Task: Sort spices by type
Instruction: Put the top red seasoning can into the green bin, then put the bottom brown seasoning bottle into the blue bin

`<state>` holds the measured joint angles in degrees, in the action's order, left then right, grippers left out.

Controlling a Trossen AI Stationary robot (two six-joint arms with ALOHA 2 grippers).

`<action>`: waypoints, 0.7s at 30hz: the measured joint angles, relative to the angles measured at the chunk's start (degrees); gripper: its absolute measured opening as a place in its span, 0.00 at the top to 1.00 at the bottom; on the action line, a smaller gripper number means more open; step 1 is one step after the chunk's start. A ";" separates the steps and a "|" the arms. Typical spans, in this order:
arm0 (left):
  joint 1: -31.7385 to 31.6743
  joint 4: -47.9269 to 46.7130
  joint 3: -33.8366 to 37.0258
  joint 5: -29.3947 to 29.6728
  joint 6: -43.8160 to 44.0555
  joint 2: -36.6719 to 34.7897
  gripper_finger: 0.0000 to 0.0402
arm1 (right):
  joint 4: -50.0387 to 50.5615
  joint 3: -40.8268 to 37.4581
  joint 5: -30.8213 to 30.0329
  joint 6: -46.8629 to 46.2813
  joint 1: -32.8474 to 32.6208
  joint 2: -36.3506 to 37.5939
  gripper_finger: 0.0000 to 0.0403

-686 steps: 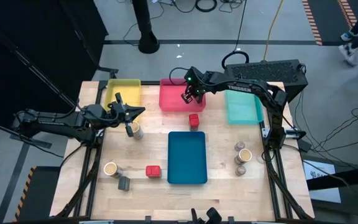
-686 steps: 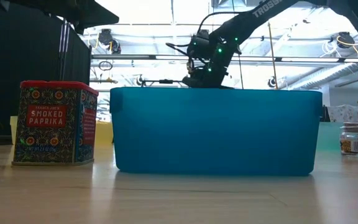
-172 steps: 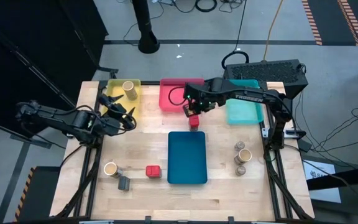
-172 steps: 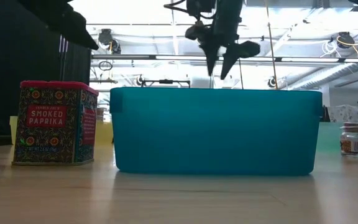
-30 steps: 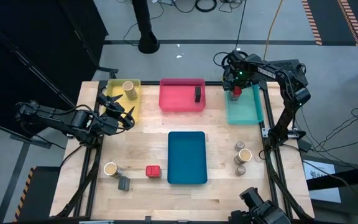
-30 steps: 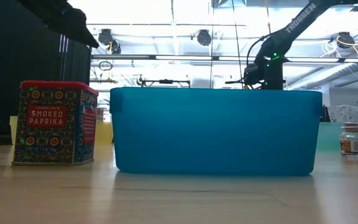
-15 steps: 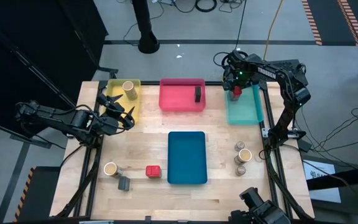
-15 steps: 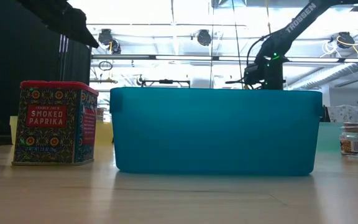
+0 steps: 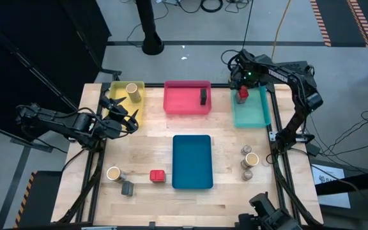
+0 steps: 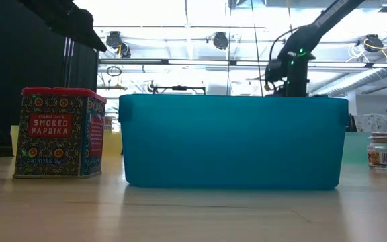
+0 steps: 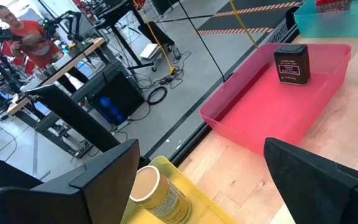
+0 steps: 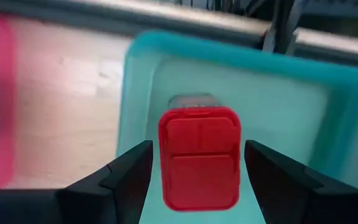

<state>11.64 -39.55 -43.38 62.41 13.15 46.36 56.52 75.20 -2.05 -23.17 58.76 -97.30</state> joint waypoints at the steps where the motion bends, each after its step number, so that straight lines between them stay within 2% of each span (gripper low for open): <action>1: 0.00 0.00 -0.01 0.00 0.00 -0.01 0.13 | -0.40 0.00 -0.04 -0.22 0.00 1.20 0.41; 7: 0.00 0.00 -0.01 0.00 0.00 -0.01 0.13 | -1.14 0.02 0.43 -1.91 -0.41 9.45 0.41; 11: 0.01 0.04 0.00 0.00 0.00 0.00 0.13 | -1.50 0.04 0.56 -2.45 -3.60 15.28 0.41; 15: 0.00 0.45 -0.01 0.00 0.00 0.01 0.13 | -3.39 0.09 0.54 -2.74 -10.35 19.80 0.41; 21: 0.02 2.39 -0.01 -1.24 -0.17 0.00 0.13 | -3.95 0.11 0.46 -2.64 -24.89 22.75 0.41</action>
<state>11.66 -37.16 -43.39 61.17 12.97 46.35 52.58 75.31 -1.58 -25.81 33.88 -74.55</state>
